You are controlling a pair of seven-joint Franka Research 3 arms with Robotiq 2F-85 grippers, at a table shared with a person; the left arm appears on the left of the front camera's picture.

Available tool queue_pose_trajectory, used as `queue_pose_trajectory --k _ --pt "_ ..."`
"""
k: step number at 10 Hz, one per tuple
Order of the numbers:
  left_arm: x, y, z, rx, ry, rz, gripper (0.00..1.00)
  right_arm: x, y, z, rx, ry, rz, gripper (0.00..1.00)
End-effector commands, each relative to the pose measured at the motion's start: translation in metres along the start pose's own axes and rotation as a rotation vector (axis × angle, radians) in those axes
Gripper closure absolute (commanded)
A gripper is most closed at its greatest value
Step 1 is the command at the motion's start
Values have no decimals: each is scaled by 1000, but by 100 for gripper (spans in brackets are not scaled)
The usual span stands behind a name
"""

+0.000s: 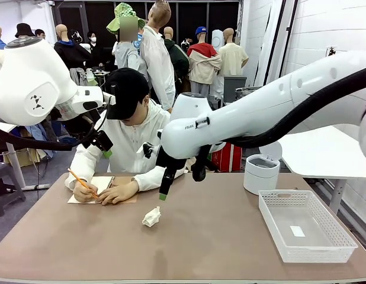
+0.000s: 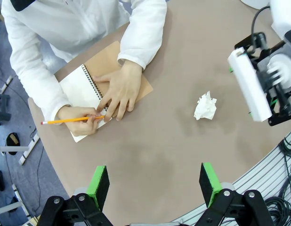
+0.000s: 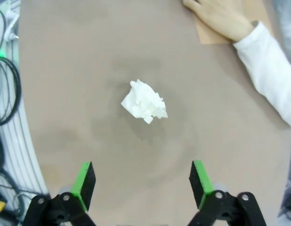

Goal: Sort the paper based on its condition.
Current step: If a person hands you a paper, place it in the Organizing basket , and if it's crumpled, put it in the Trash can.

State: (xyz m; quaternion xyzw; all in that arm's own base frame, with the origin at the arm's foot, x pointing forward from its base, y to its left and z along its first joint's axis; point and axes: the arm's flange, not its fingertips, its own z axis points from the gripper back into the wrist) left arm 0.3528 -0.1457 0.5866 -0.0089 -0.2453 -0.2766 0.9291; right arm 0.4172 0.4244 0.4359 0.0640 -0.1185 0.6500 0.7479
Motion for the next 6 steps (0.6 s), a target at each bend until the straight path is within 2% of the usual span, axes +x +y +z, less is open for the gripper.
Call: queue_pose_trajectory --k 1,4,6 --pt "0 1 0 -1 -6 3 0 8 -6 -12 -5 6 70 0" --pt "0 1 0 -1 -6 3 0 11 1 -14 -27 24 75 0" --pt "0 1 0 -1 -6 3 0 8 2 -21 4 18 58 0"
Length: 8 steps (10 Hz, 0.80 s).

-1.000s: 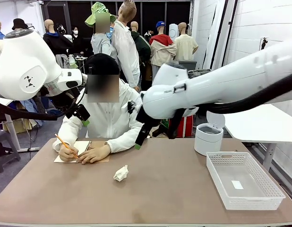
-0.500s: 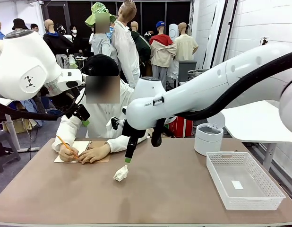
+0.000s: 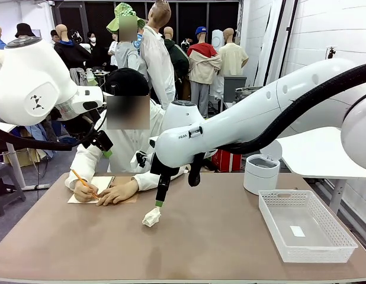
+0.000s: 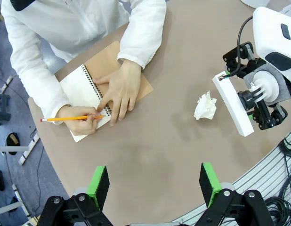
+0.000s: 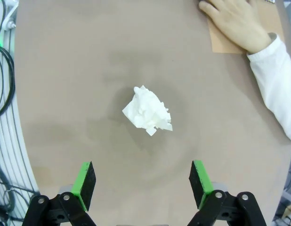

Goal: Sort the paper based on its condition.
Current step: If a person hands you a paper, place it in the Organizing basket , and if it's crumpled, put it in the Trash can.

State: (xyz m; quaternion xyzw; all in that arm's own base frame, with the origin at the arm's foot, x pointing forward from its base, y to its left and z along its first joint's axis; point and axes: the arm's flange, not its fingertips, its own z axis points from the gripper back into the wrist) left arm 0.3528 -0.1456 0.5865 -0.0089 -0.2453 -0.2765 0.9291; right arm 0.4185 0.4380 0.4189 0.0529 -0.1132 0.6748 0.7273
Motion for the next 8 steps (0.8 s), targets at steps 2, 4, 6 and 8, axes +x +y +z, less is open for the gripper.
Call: queue_pose_trajectory --k 2,4,6,8 --pt "0 1 0 -1 -6 3 0 -1 0 -1 6 -3 -8 0" --pt "0 1 0 -1 -6 3 0 4 -8 -11 -3 8 23 0" --pt "0 1 0 -1 -6 3 0 14 -13 -28 8 14 62 0" --pt "0 1 0 -1 -6 3 0 21 -17 -39 4 32 112 0"
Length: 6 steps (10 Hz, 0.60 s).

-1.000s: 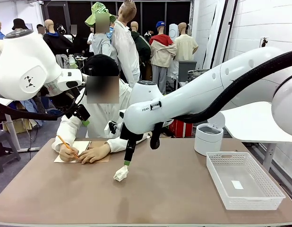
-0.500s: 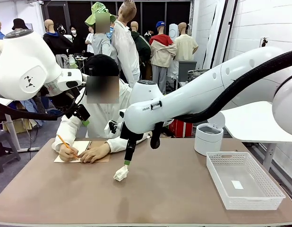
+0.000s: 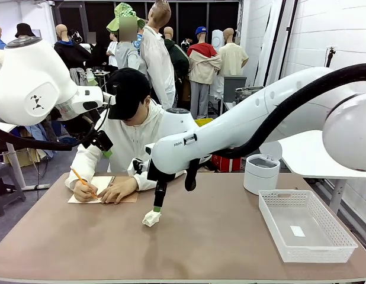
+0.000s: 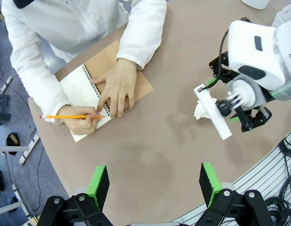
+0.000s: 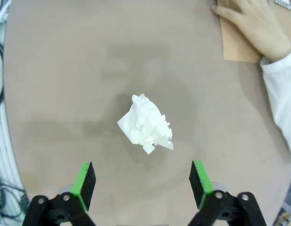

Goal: Sort the paper based on its condition.
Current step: If a person hands you a paper, place it in the Organizing basket , and if it's crumpled, put it in the Trash can.

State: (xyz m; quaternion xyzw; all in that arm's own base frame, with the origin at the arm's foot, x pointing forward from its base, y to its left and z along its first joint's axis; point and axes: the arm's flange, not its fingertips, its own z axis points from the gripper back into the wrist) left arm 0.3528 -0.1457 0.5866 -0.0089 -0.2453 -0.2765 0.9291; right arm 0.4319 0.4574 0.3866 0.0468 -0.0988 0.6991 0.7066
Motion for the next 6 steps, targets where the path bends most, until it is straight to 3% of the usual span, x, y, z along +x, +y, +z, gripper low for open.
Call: queue_pose_trajectory --k 1,6 --pt "0 1 0 -1 -6 3 0 13 -13 -5 -13 12 85 0" --pt "0 1 0 -1 -6 3 0 20 -16 -29 60 84 172 0"
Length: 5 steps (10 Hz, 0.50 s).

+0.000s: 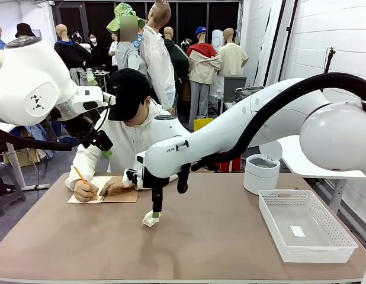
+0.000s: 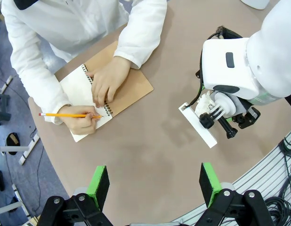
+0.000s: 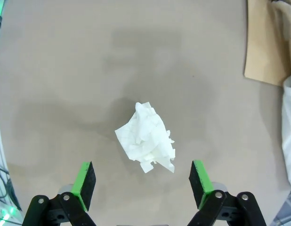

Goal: Sort the paper based on its condition.
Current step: If a person hands you a paper, place it in the Organizing basket , and if it's crumpled, put it in the Trash can.

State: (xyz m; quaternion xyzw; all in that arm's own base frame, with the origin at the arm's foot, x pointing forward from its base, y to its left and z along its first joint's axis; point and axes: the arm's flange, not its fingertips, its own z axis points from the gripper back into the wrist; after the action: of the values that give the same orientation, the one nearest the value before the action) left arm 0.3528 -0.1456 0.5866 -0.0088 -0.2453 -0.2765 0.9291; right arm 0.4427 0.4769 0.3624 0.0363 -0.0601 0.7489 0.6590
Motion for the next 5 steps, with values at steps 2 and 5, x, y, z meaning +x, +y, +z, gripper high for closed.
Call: queue_pose_trajectory --k 2,5 --pt "0 1 0 -1 -6 3 0 4 -8 -9 16 41 47 0" --pt "0 1 0 -1 -6 3 0 8 -16 -26 30 56 69 0"
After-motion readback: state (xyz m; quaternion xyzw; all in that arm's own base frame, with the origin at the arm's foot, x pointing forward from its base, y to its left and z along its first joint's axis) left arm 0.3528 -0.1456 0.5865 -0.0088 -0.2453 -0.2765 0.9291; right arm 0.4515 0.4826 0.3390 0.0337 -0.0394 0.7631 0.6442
